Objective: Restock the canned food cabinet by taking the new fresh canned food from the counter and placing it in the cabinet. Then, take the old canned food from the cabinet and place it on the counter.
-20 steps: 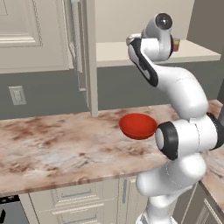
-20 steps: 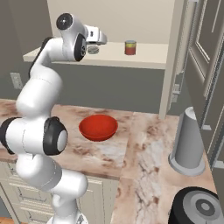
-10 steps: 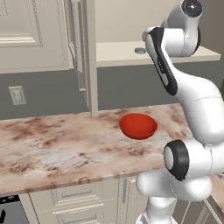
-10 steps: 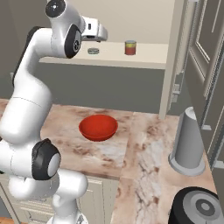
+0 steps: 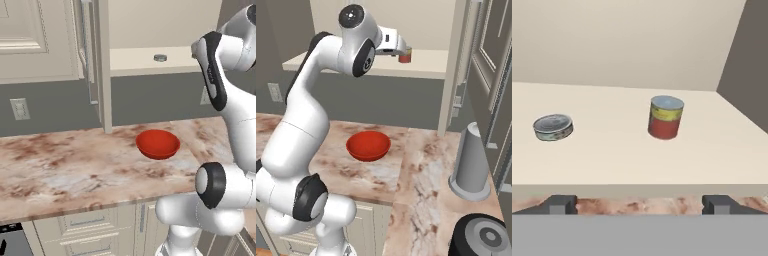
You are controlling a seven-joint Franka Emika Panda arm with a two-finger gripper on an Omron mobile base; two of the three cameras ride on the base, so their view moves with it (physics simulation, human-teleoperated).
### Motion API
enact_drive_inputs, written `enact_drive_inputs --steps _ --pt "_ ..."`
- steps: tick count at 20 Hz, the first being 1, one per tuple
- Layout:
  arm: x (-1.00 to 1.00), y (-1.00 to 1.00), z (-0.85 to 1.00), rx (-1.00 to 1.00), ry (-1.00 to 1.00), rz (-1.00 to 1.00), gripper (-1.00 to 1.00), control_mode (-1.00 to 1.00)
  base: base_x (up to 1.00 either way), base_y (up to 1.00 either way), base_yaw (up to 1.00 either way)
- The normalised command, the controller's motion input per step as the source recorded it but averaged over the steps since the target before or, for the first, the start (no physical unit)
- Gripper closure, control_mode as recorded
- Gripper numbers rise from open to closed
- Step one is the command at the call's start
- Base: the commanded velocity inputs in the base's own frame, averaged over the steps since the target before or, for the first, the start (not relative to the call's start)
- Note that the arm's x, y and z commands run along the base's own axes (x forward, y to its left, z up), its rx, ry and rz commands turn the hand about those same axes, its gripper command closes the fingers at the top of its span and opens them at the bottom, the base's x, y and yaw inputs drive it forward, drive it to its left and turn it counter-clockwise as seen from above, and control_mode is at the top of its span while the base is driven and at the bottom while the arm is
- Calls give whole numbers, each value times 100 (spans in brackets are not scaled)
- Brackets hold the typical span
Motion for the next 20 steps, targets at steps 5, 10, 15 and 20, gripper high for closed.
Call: enact_drive_inputs --steps 5,10,15,20 --pt "76 -22 -15 0 4 0 -100 -100 0 0 0" --pt "46 -26 -20 0 1 0 -100 -100 0 0 0" --pt "34 -16 -15 0 0 -3 -100 -100 0 0 0" --pt "56 0 -2 0 0 0 -100 -100 0 0 0"
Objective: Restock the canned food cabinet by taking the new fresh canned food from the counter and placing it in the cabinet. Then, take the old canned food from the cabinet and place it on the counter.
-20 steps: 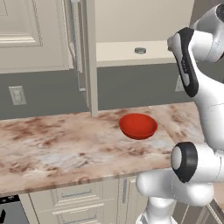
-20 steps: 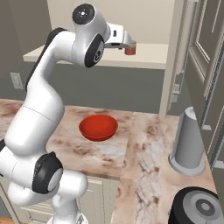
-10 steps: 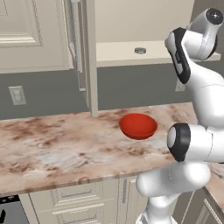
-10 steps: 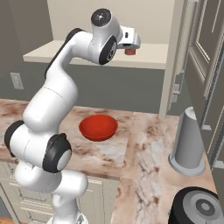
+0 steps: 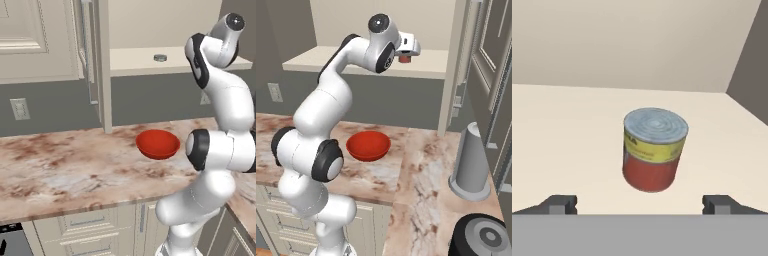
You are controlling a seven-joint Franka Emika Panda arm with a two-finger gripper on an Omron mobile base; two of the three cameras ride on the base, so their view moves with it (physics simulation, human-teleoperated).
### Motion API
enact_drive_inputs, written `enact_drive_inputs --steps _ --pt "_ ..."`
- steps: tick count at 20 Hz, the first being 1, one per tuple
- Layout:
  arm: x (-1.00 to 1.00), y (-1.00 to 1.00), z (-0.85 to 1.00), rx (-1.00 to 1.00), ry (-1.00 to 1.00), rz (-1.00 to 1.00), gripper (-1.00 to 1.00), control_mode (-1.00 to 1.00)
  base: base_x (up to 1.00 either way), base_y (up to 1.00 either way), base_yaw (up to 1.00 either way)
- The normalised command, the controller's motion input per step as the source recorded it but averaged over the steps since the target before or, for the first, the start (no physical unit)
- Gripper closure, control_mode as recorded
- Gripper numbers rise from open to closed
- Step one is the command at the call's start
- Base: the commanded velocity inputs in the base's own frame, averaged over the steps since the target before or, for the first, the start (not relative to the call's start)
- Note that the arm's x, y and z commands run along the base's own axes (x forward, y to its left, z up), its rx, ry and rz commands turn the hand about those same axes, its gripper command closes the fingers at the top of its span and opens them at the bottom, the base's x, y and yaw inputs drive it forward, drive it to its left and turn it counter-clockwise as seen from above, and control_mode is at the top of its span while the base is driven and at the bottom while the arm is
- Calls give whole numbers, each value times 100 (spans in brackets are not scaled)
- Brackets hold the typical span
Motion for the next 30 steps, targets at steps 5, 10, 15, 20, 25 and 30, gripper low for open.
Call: enact_drive_inputs --steps 5,10,15,20,25,30 --pt "49 -2 -1 0 0 0 -100 -100 0 0 0" --pt "27 -9 0 0 0 0 -100 -100 0 0 0" --pt "21 -2 0 0 1 0 -100 -100 0 0 0" --pt "7 -2 -2 0 2 0 -100 -100 0 0 0" --pt "0 -1 -3 0 0 0 100 -100 0 0 0" --pt "-1 -1 0 0 0 0 100 -100 0 0 0"
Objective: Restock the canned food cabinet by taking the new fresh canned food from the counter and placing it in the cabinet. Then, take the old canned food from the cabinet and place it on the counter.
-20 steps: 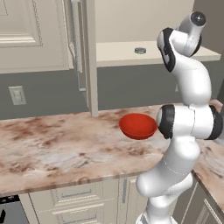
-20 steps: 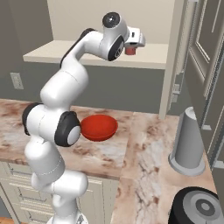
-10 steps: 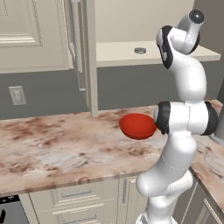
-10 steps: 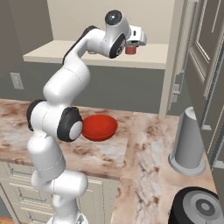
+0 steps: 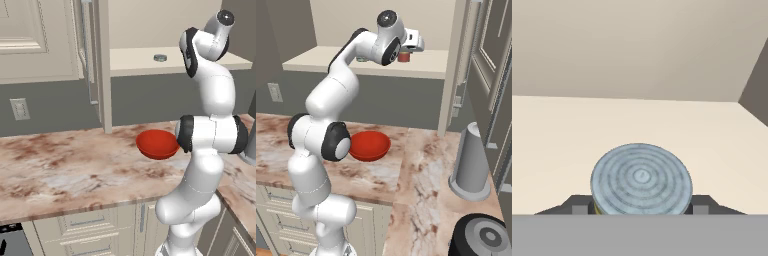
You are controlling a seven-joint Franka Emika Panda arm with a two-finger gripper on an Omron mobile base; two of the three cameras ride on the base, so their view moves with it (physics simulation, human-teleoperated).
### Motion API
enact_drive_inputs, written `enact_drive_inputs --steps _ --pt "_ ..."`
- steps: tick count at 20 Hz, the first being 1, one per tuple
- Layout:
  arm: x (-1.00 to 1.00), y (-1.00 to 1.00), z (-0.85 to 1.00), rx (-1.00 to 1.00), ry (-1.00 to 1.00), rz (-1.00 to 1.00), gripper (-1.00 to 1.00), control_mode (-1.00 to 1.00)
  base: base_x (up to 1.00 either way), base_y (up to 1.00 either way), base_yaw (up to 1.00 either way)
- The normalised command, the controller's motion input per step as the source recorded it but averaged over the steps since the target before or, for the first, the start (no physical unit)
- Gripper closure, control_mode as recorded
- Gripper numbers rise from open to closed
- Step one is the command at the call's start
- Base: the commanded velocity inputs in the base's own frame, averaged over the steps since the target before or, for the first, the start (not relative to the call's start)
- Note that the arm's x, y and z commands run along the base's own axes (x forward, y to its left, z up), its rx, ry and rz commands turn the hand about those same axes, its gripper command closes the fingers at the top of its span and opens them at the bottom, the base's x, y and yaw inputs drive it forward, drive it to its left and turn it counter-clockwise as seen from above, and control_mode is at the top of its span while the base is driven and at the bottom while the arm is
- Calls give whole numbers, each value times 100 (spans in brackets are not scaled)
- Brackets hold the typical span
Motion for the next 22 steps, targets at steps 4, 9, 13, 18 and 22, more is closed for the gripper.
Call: enact_drive_inputs --steps 4,9,13,18,22 --pt "-58 12 0 0 0 0 100 -100 0 0 0" --pt "-100 30 8 0 -3 0 100 -100 0 0 0" --pt "-100 46 6 0 0 0 100 -100 0 0 0" --pt "-100 66 -12 -2 1 14 100 -100 0 0 0" --pt "-100 71 -66 -2 15 32 100 -100 0 0 0"
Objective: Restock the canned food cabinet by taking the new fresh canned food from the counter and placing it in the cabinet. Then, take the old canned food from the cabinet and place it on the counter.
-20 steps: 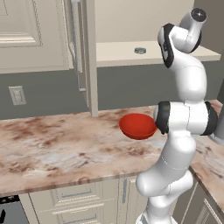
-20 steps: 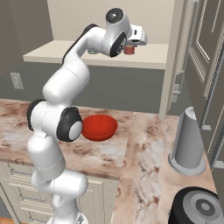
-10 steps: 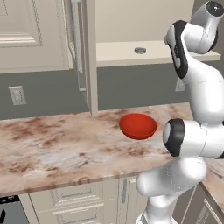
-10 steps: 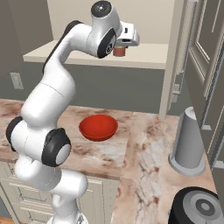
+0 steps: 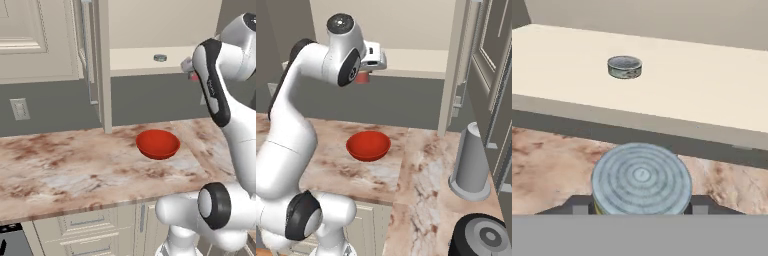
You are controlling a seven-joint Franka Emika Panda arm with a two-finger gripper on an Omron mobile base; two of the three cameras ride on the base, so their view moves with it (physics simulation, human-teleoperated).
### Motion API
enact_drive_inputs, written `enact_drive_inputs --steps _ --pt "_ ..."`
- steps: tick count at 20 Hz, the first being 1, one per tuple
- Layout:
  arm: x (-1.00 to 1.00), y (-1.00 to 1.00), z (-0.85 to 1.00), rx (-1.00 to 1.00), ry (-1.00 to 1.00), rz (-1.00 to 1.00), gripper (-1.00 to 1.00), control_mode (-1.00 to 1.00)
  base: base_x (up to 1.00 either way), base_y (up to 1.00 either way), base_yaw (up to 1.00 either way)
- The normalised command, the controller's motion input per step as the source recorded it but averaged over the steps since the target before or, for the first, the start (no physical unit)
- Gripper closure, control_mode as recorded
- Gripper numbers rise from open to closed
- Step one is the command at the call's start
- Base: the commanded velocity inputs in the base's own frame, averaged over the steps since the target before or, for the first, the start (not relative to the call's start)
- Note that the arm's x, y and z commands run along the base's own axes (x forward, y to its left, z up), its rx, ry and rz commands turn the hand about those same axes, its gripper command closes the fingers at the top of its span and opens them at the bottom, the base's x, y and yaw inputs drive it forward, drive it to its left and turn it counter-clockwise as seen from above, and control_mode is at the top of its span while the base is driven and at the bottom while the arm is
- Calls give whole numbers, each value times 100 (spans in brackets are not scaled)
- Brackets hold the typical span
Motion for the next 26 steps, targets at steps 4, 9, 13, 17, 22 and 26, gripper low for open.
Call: enact_drive_inputs --steps 4,9,13,17,22,26 --pt "-83 38 -100 0 30 33 100 -100 0 0 0" --pt "-21 41 -100 0 38 30 100 -100 0 0 0" --pt "25 68 -100 3 32 39 100 -100 0 0 0" --pt "3 74 -85 6 16 59 100 -100 0 0 0" --pt "28 87 -78 11 -1 46 100 -100 0 0 0" --pt "51 77 -68 14 -6 27 100 -100 0 0 0"
